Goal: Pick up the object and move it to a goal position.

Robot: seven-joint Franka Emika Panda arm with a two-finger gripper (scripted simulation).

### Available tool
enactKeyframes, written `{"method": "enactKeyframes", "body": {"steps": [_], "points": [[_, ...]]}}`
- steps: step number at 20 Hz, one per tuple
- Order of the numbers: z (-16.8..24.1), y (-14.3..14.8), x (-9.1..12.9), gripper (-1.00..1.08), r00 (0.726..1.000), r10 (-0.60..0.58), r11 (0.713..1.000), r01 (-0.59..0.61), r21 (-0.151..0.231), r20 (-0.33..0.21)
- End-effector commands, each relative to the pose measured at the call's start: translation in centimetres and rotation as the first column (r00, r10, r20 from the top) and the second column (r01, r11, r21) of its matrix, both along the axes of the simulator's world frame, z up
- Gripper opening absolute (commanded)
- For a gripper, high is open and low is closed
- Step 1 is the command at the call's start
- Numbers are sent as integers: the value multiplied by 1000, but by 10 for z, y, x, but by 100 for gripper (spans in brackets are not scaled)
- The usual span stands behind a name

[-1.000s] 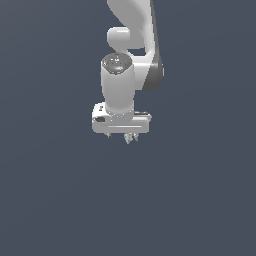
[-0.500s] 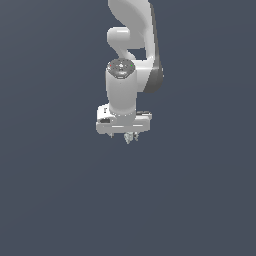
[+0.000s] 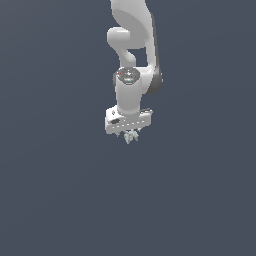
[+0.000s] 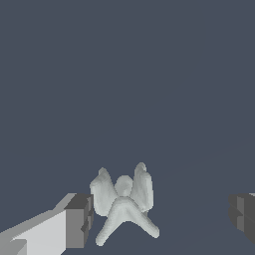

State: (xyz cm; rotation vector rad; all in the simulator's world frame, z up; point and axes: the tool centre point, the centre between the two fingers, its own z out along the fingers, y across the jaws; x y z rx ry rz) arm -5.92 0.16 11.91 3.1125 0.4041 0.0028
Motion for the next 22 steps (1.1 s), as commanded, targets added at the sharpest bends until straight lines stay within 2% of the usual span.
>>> {"method": "enactKeyframes", "body": {"steps": [1,10,22], "points": [[-10,5,-13,100,999,48,999,-48,0,0],[-28,13,-39,100,990,140,990,-140,3,-2],[-47,14,-41,100,990,143,990,-143,3,-3]]}}
